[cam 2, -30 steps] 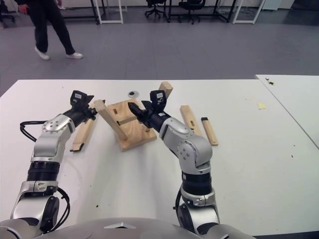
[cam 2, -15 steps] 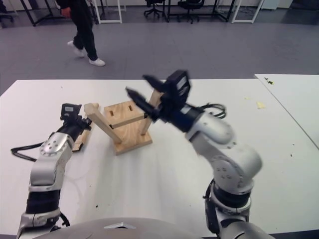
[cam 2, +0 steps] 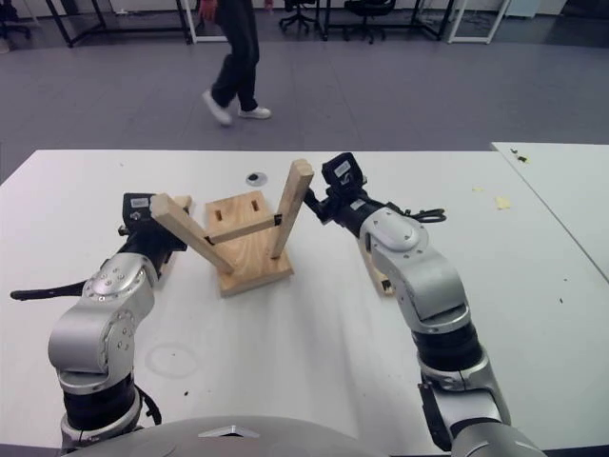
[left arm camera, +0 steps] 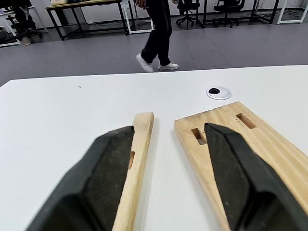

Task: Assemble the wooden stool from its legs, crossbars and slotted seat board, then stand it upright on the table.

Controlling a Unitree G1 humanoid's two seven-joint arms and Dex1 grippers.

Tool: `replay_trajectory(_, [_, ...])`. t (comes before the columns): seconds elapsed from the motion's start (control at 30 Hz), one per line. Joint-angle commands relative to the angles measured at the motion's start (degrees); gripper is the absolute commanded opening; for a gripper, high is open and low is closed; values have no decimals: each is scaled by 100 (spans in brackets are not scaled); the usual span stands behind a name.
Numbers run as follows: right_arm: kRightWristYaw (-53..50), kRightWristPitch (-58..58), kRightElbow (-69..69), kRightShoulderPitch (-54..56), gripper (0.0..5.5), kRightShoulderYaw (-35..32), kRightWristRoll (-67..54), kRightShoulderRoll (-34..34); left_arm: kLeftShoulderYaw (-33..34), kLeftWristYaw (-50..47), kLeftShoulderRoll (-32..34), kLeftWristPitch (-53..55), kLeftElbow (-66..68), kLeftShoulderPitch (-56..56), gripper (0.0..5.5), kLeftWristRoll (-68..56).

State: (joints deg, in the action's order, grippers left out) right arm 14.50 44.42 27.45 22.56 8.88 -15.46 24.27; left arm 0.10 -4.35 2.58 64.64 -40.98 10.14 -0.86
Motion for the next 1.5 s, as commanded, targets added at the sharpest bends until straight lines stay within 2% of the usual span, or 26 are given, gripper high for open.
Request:
replay_trajectory(0.03, [555, -41, 798, 137, 303, 764, 124, 237, -885, 203, -98, -299, 637, 443, 269, 32])
replay_trajectory(0.2, [747, 336, 1282, 27, 303, 1324, 473, 534, -1632, 517, 63, -609, 1039, 667, 269, 244])
replay_trajectory(0.3, [875, 475, 1498, -51, 303, 1474, 504, 598, -1820, 665, 50, -768, 1238, 904, 269, 280])
replay_trajectory(0.37, [914, 521, 1664, -100, 303, 1446, 489, 615, -1826, 704, 22, -898, 1387, 950, 269, 261])
replay_trajectory(0.47, [904, 512, 1904, -258, 303, 1044, 447, 765, -1630, 932, 102, -1189, 1414, 747, 269, 63])
replay_trajectory(0.57, [1345, 288, 2355, -839, 303, -56, -58, 1144, -898, 2031, 1156, -2224, 1510, 261, 269, -219])
replay_trajectory(0.6, [1600, 200, 2520, -923, 303, -360, -365, 1161, -454, 2492, 1603, -2663, 1730, 93, 269, -356])
replay_trajectory(0.67, [1969, 95, 2735, -880, 303, -560, -998, 963, 413, 3191, 2377, -3537, 2698, 0, 269, -572])
replay_trajectory(0.73, [2151, -165, 2510, -857, 303, -526, -1064, 1013, 801, 3545, 2979, -4288, 3738, 117, 269, -533])
replay_trajectory(0.8, [2315, -543, 1951, -913, 303, -553, -794, 1254, 908, 3792, 3307, -4657, 4186, 146, 269, -502])
replay_trajectory(0.83, [2314, -867, 1383, -887, 303, -356, -269, 1539, 879, 4046, 3464, -4770, 4176, -2, 269, -546])
replay_trajectory(0.9, [2187, -1358, -61, -792, 303, 200, 791, 1959, 700, 4841, 3974, -4811, 3598, -723, 269, -664])
replay_trajectory(0.97, [2241, -1850, -1037, -980, 303, 658, 1441, 2124, 569, 5846, 4776, -4367, 2554, -1702, 269, -892])
replay_trajectory(1.07, [2557, -2455, -1595, -1368, 303, 1128, 1947, 2325, 485, 6918, 5783, -3706, 1244, -2707, 269, -1204])
replay_trajectory(1.13, [3015, -2508, -1410, -1597, 303, 1164, 1813, 2487, 189, 7130, 6038, -3555, 896, -2765, 269, -1154])
replay_trajectory(1.27, [3961, -2328, -573, -2061, 303, 1196, 1578, 3044, -1037, 6310, 4621, -4005, 2080, -1656, 269, -622])
replay_trajectory(1.33, [4125, -2116, -165, -2194, 303, 1267, 1360, 2896, -1461, 6001, 3914, -4517, 2953, -1103, 269, -363])
replay_trajectory(1.43, [4325, -1832, 235, -2452, 303, 1253, 1009, 2770, -1367, 5795, 2878, -5205, 4495, 48, 269, -555])
replay_trajectory(1.5, [4421, -1705, 454, -2545, 303, 1132, 711, 2689, -1247, 5677, 2505, -5825, 5824, 1022, 269, -414])
